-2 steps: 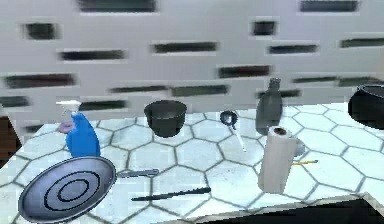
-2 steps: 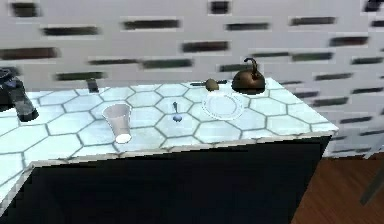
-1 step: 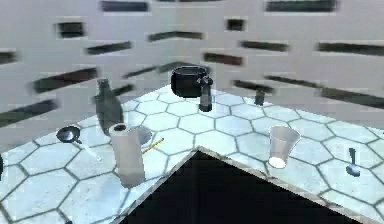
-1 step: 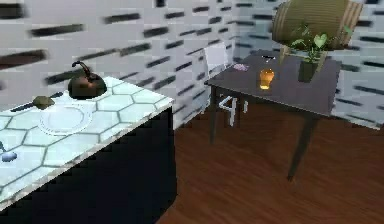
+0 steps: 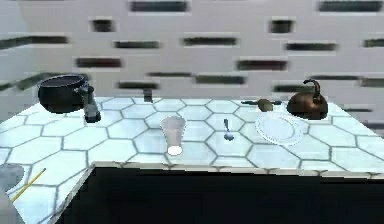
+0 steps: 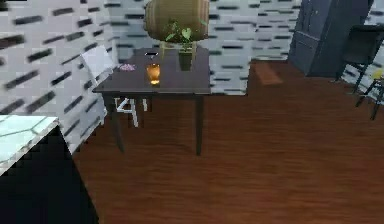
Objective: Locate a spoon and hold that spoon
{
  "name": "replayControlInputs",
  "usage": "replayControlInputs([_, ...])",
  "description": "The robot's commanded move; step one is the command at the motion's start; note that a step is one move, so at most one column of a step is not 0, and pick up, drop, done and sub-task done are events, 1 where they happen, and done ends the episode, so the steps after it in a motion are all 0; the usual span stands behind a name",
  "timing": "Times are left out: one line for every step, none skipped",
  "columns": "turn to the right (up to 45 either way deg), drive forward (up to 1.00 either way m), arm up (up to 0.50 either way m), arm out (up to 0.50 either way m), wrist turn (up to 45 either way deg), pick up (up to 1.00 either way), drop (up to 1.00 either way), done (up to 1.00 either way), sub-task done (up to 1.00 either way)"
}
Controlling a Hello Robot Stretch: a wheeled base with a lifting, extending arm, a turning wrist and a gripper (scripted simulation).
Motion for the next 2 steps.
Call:
replayControlInputs([3.0,0.00,0.00,0.00,0.0,0.00,0.00,0.00,0.00])
replayControlInputs([0.0,0.35,0.00,0.00,0.0,0.00,0.00,0.00,0.00])
